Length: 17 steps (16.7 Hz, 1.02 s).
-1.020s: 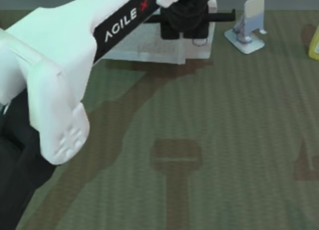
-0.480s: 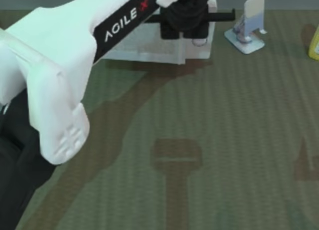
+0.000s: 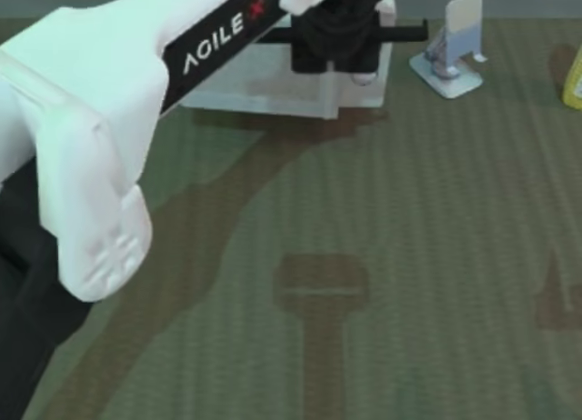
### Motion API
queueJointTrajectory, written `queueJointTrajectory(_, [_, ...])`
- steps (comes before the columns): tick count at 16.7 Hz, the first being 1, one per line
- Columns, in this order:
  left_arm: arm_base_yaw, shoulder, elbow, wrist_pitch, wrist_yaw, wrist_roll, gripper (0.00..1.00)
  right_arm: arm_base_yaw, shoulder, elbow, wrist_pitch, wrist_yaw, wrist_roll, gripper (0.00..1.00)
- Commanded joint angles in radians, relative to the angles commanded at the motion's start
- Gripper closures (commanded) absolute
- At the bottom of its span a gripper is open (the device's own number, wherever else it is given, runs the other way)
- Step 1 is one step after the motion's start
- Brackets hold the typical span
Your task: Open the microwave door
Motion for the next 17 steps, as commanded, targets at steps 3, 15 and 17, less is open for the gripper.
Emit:
queueJointTrajectory(3, [0.004, -0.068, -0.133, 0.063, 0.016, 0.039, 1.00, 0.000, 0.000, 0.000, 0.000, 0.000, 0.000, 0.00])
queueJointTrajectory(15, [0.005, -0.116, -0.212, 0.110, 0.031, 0.066, 1.00, 0.000, 0.000, 0.000, 0.000, 0.000, 0.000, 0.00])
queueJointTrajectory(17, [0.005, -0.116, -0.212, 0.110, 0.031, 0.066, 1.00, 0.000, 0.000, 0.000, 0.000, 0.000, 0.000, 0.00])
